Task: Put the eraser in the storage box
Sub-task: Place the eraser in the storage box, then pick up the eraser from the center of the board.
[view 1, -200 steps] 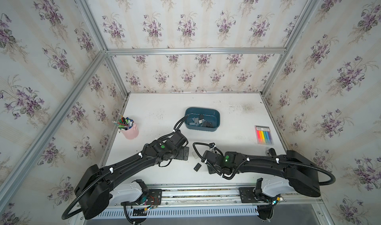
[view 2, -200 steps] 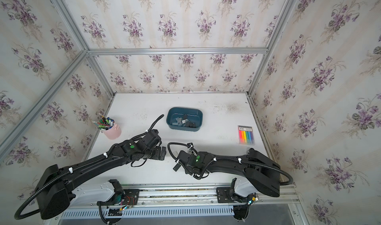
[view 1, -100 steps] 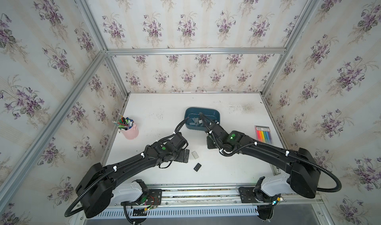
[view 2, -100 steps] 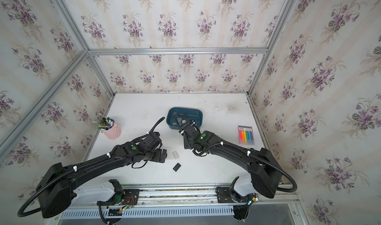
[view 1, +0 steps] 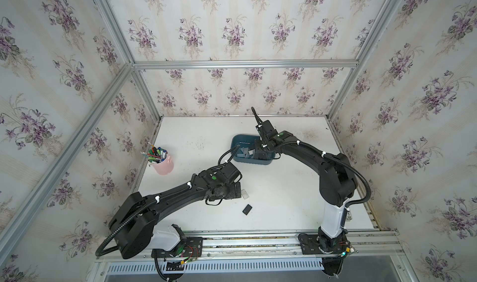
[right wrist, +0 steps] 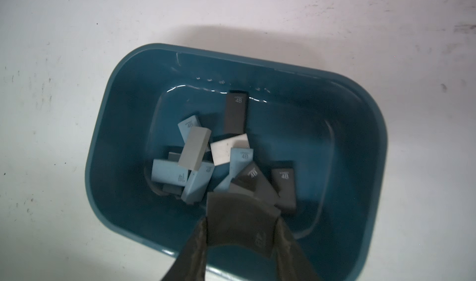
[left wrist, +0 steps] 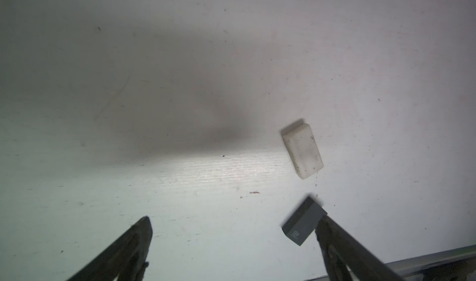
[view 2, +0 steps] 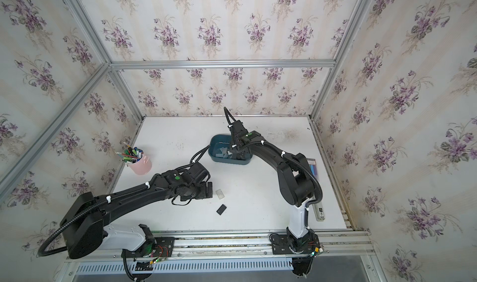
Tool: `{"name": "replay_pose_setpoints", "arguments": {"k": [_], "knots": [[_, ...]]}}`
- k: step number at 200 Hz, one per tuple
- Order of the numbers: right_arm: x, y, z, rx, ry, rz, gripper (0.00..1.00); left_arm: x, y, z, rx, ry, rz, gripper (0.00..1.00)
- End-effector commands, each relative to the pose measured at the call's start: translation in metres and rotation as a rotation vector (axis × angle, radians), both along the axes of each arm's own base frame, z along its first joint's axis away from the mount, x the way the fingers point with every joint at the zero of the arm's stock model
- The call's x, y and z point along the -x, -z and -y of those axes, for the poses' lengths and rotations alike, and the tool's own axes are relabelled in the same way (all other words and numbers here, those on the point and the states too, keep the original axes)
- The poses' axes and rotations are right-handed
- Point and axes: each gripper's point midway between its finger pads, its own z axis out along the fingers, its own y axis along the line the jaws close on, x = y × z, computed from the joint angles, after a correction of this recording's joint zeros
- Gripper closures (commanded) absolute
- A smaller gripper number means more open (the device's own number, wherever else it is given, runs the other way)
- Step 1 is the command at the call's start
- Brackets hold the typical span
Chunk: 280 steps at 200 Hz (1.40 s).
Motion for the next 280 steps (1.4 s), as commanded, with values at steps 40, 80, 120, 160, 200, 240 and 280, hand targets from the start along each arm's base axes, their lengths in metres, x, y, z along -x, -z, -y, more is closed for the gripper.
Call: {"name": "replay_pose_setpoints", "arguments": {"k": [40, 80, 120, 160, 200, 240, 280], "knots": [[-0.019, 0.028, -0.004, 0.035, -0.013, -0.062, 0.56, 0.0, 0.007, 0.004, -0.009, -0.091, -0.039, 0.01], [-0.016, 0.033, -0.001, 0.046, -0.008, -0.067, 0.52, -0.003, 0.001, 0.002, -0.024, -0.116, -0.022, 0.01], [-0.014, 0.037, 0.0, 0.047, -0.011, -0.075, 0.43, -0.002, 0.005, 0.007, -0.033, -0.116, -0.038, 0.01], [-0.013, 0.032, 0.002, 0.047, -0.004, -0.062, 0.33, 0.0, 0.009, 0.011, -0.043, -0.112, -0.046, 0.01], [-0.009, -0.027, 0.009, -0.027, 0.015, 0.07, 0.33, -0.003, 0.006, 0.019, -0.057, -0.136, -0.049, 0.01], [0.013, -0.067, 0.035, -0.032, 0.052, 0.171, 0.32, -0.011, 0.004, 0.031, -0.099, -0.188, -0.047, 0.01], [0.04, -0.11, 0.06, -0.1, 0.088, 0.31, 0.32, -0.017, 0.012, 0.048, -0.106, -0.23, -0.057, 0.01]]}}
